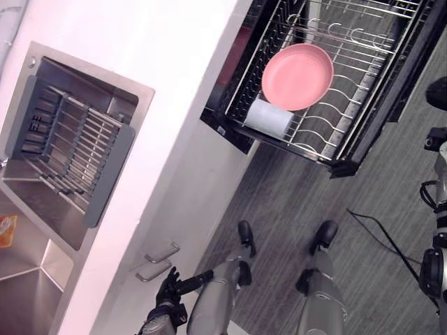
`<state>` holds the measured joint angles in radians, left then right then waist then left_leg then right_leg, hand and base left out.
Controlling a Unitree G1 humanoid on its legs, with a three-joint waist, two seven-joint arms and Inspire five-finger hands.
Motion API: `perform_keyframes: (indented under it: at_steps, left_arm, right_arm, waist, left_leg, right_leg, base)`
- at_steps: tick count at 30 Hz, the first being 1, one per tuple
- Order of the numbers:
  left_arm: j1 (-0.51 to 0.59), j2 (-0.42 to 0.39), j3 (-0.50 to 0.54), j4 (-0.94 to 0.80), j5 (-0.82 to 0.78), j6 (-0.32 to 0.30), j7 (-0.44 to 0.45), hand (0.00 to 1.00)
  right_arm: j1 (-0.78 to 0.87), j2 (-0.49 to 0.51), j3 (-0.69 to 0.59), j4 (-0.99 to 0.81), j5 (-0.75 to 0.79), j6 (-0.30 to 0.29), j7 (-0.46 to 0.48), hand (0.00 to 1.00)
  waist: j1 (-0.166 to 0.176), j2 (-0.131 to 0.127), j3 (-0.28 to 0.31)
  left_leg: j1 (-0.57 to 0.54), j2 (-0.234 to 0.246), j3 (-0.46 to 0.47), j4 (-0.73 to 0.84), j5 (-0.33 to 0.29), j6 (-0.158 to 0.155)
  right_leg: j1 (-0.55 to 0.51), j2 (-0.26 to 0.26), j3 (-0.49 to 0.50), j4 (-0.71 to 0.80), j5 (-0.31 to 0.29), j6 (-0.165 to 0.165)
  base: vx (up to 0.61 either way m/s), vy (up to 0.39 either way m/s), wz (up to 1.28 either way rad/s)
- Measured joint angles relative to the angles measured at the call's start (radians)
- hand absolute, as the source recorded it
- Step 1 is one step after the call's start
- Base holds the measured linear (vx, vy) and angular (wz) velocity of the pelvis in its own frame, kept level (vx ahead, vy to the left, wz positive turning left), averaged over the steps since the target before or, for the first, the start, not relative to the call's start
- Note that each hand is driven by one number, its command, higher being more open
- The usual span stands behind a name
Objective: Walk over to the sink, pick up the cup, carry it to the dishwasher, place the cup inside the dishwasher, then close the dishwasher door
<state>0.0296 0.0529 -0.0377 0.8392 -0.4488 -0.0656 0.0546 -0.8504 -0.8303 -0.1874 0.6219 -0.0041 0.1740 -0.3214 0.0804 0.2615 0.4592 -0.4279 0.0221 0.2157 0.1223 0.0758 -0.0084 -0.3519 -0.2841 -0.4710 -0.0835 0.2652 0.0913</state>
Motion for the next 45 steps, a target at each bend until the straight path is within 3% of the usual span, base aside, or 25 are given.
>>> perform_keyframes:
  at_steps: [5,8,14,19,20,23,29,32,35,36,38,39,40,42,43,44,45]
  left_arm:
    - [0.033,-0.035,-0.029,-0.003,-0.073,0.001,-0.063,1.00]
    - [0.097,-0.041,-0.028,-0.006,-0.073,-0.020,-0.109,1.00]
    - [0.214,-0.058,-0.012,0.003,-0.003,-0.057,-0.169,1.00]
    - [0.217,-0.062,-0.006,0.030,-0.015,-0.053,-0.222,1.00]
    - [0.216,-0.064,0.004,0.037,-0.050,-0.027,-0.259,1.00]
    - [0.214,-0.073,0.043,0.058,-0.104,0.010,-0.317,1.00]
    - [0.185,-0.086,0.053,0.091,-0.201,0.052,-0.384,1.00]
    - [0.178,-0.075,0.083,0.104,-0.249,0.045,-0.424,1.00]
    - [0.137,-0.057,0.179,0.146,-0.317,0.062,-0.467,1.00]
    - [0.129,-0.055,0.199,0.157,-0.316,0.066,-0.466,1.00]
    - [0.124,-0.050,0.267,0.182,-0.307,0.080,-0.451,1.00]
    - [0.124,-0.050,0.282,0.186,-0.290,0.080,-0.440,1.00]
    - [0.127,-0.039,0.306,0.202,-0.266,0.083,-0.420,1.00]
    - [0.134,-0.021,0.318,0.220,-0.257,0.082,-0.399,1.00]
    - [0.153,0.002,0.310,0.218,-0.258,0.080,-0.366,1.00]
    - [0.152,0.014,0.293,0.220,-0.257,0.079,-0.349,1.00]
    - [0.144,0.038,0.276,0.223,-0.256,0.075,-0.314,1.00]
  right_arm:
    - [-0.037,-0.108,0.026,0.181,-0.026,0.008,0.009,0.00]
    - [-0.072,-0.164,0.048,0.294,0.033,0.008,0.001,0.00]
    - [-0.142,-0.163,0.036,0.359,0.285,-0.015,0.027,0.00]
    - [-0.174,-0.060,-0.003,0.424,0.500,-0.060,0.159,0.00]
    - [-0.177,-0.012,-0.046,0.442,0.601,-0.074,0.205,1.00]
    - [-0.180,0.046,-0.124,0.491,0.729,-0.107,0.255,1.00]
    - [-0.170,0.101,-0.165,0.491,0.811,-0.139,0.303,1.00]
    - [-0.035,0.185,-0.248,0.437,0.961,-0.148,0.441,1.00]
    - [0.212,0.347,-0.327,0.414,0.941,-0.168,0.602,1.00]
    - [0.264,0.381,-0.350,0.425,0.932,-0.181,0.622,1.00]
    - [0.456,0.500,-0.448,0.480,0.902,-0.226,0.638,1.00]
    - [0.509,0.525,-0.473,0.499,0.890,-0.239,0.633,1.00]
    - [0.634,0.583,-0.516,0.530,0.862,-0.255,0.612,1.00]
    - [0.744,0.630,-0.540,0.530,0.815,-0.265,0.573,1.00]
    - [0.835,0.675,-0.548,0.527,0.761,-0.286,0.535,1.00]
    - [0.865,0.697,-0.552,0.527,0.746,-0.300,0.510,1.00]
    - [0.900,0.732,-0.552,0.527,0.744,-0.314,0.470,1.00]
  waist:
    - [0.017,0.046,-0.034]
    - [0.019,0.088,-0.064]
    - [0.049,0.147,-0.114]
    - [0.069,0.154,-0.120]
    - [0.071,0.154,-0.119]
    - [0.061,0.146,-0.113]
    - [0.053,0.138,-0.107]
    - [0.047,0.094,-0.071]
    - [0.039,-0.012,-0.008]
    - [0.039,-0.034,-0.008]
    - [0.028,-0.108,-0.012]
    - [0.020,-0.122,-0.013]
    - [0.001,-0.160,-0.024]
    - [-0.011,-0.194,-0.041]
    - [-0.017,-0.225,-0.084]
    - [-0.022,-0.240,-0.099]
    - [-0.030,-0.247,-0.124]
  left_leg:
    - [0.010,-0.058,-0.114,-0.015,0.018,0.019]
    - [0.048,-0.127,-0.192,-0.044,0.035,0.041]
    - [0.104,-0.207,-0.269,-0.084,0.058,0.062]
    - [0.154,-0.226,-0.316,-0.094,0.058,0.062]
    - [0.168,-0.232,-0.334,-0.095,0.058,0.061]
    - [0.193,-0.234,-0.345,-0.098,0.057,0.059]
    - [0.223,-0.211,-0.341,-0.104,0.051,0.050]
    - [0.249,-0.171,-0.333,-0.117,0.040,0.036]
    - [0.273,-0.114,-0.318,-0.120,0.021,0.010]
    - [0.274,-0.108,-0.319,-0.123,0.018,0.005]
    - [0.308,-0.103,-0.325,-0.143,0.006,-0.002]
    - [0.327,-0.103,-0.331,-0.151,0.002,-0.002]
    - [0.377,-0.102,-0.340,-0.160,-0.003,0.006]
    - [0.431,-0.095,-0.338,-0.160,-0.027,0.023]
    - [0.488,-0.089,-0.348,-0.149,-0.053,0.040]
    - [0.498,-0.082,-0.361,-0.143,-0.062,0.044]
    - [0.501,-0.056,-0.396,-0.137,-0.073,0.046]
  right_leg:
    - [0.030,-0.076,-0.089,0.103,-0.062,0.041]
    - [0.054,-0.179,-0.145,0.244,-0.140,0.080]
    - [0.109,-0.293,-0.211,0.362,-0.209,0.120]
    - [0.178,-0.323,-0.266,0.408,-0.254,0.142]
    - [0.205,-0.331,-0.287,0.417,-0.268,0.147]
    - [0.248,-0.329,-0.316,0.412,-0.276,0.143]
    - [0.287,-0.294,-0.324,0.375,-0.274,0.139]
    - [0.306,-0.241,-0.316,0.338,-0.266,0.128]
    - [0.342,-0.158,-0.310,0.262,-0.250,0.109]
    - [0.343,-0.152,-0.314,0.260,-0.250,0.109]
    - [0.371,-0.152,-0.321,0.276,-0.255,0.107]
    - [0.383,-0.159,-0.318,0.299,-0.255,0.107]
    - [0.395,-0.185,-0.285,0.384,-0.249,0.080]
    - [0.387,-0.193,-0.184,0.483,-0.217,-0.007]
    - [0.342,-0.183,0.002,0.608,-0.158,-0.062]
    - [0.314,-0.171,0.059,0.659,-0.177,-0.044]
    - [0.302,-0.106,0.113,0.657,-0.296,0.008]
  base:
    - [0.01,0.092,0.64]
    - [0.05,0.122,0.78]
    - [0.06,0.014,0.52]
    - [0.04,-0.096,0.33]
    - [0.04,-0.147,0.30]
    - [0.03,-0.145,0.20]
    - [-0.04,-0.083,-0.05]
    - [-0.07,-0.110,-0.23]
    - [-0.05,-0.162,-0.28]
    - [0.02,-0.149,-0.03]
    - [0.08,-0.111,0.09]
    - [0.15,-0.053,0.17]
    - [0.16,-0.017,0.14]
    - [0.21,0.085,0.00]
    - [0.21,0.096,0.04]
    - [0.22,0.036,0.32]
    - [0.13,-0.053,0.68]
